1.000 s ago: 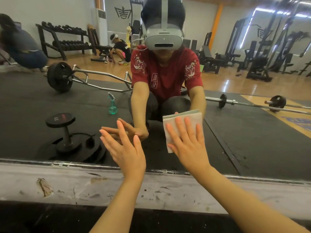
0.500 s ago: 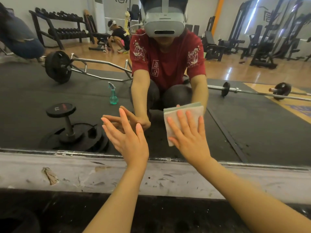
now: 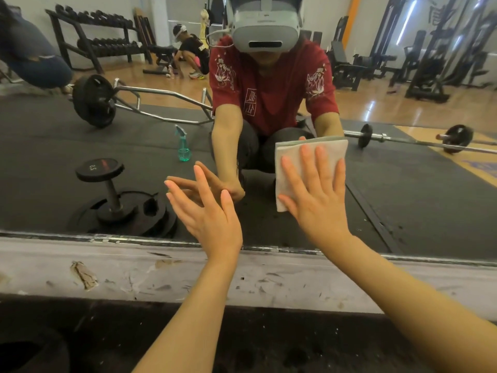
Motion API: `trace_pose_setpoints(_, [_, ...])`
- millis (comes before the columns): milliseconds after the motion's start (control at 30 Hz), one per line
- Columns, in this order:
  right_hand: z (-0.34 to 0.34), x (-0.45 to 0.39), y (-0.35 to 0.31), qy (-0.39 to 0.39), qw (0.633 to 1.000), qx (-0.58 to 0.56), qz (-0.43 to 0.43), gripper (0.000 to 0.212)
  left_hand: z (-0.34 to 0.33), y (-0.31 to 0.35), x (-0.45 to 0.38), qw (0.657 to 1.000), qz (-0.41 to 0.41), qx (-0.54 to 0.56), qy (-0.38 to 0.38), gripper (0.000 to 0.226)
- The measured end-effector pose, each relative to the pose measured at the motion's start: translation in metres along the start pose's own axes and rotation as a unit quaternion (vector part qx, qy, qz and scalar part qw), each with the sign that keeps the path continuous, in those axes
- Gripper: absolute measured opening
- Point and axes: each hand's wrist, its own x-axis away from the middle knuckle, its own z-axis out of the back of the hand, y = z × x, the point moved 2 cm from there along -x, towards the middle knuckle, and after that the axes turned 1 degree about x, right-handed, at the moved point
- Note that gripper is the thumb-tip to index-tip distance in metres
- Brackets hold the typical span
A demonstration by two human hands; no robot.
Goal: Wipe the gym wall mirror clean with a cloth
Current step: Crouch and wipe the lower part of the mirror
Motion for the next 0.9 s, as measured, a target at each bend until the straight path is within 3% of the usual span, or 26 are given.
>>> trace_pose_setpoints(133, [-0.015,0.037,-0.012,-0.01,0.999,0.015,0.027,0.08,0.0,0.0,0.0,1.0,-0.002,0.003,0.0,0.073])
trace_pose_setpoints(300, [-0.036,0.091,-0.029,-0.073,0.995,0.033,0.066,0.112,0.002,-0.001,0.0,1.0,-0.005,0.006,-0.005,0.071])
trace_pose_setpoints(433, [-0.019,0.063,-0.02,-0.041,0.995,0.031,0.087,0.084,0.001,-0.003,0.0,1.0,-0.016,0.003,-0.001,0.07])
trace_pose_setpoints(500, [-0.002,0.019,-0.014,-0.009,0.999,0.011,0.049,0.074,0.0,-0.003,0.0,1.0,-0.011,0.002,-0.002,0.074])
trace_pose_setpoints(633, [0.024,-0.058,-0.013,0.042,0.999,-0.018,-0.009,0.073,0.0,-0.003,0.001,1.0,-0.009,0.0,-0.003,0.072])
trace_pose_setpoints(767, [0.02,-0.053,-0.018,0.037,0.999,-0.002,-0.006,0.069,0.0,-0.004,0.0,1.0,-0.009,0.0,-0.013,0.069])
trace_pose_setpoints(900, [-0.002,-0.002,-0.037,-0.034,0.995,0.02,0.095,0.083,0.001,-0.003,0.001,1.0,-0.007,0.005,-0.014,0.072])
